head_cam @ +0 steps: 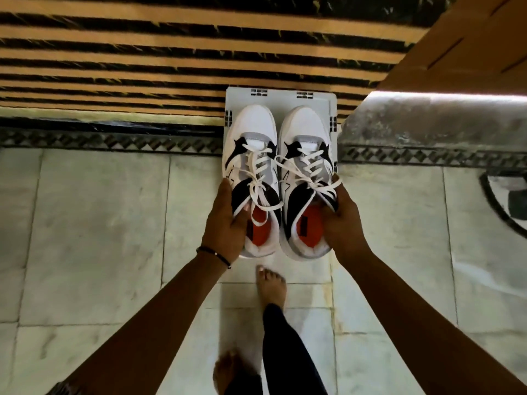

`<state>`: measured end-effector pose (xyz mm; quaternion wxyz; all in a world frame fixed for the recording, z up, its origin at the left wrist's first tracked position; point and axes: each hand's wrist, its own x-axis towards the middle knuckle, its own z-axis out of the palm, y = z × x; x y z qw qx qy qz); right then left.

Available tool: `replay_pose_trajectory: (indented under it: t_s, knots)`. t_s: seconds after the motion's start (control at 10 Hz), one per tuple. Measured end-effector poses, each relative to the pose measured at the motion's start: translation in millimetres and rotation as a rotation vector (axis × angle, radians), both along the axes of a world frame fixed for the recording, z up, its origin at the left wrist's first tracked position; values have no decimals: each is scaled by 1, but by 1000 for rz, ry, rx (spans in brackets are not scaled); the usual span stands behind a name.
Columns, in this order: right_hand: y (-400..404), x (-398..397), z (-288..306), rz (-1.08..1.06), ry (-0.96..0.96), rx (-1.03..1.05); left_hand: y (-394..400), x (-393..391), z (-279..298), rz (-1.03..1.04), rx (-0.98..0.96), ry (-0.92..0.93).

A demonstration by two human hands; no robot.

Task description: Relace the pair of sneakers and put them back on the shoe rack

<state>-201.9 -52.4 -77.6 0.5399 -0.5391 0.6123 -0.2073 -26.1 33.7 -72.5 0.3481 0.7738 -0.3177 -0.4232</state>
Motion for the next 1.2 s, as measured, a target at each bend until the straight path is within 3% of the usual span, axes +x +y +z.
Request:
replay_pose_trajectory:
  t_s: [0.4,0.8,1.0,1.2]
  knots:
    - [-91,26,-46,12,-13,-51,-98,20,-45,40,-21,31]
    - [-92,34,-49,-34,-73,-19,-106,37,-53,20,-21,124]
    - [-97,30,-47,56,16,4,-108,35,-46,-95,-36,63]
    - [-78,22,-12,-51,3,-25,-84,32,-16,21,7,-33]
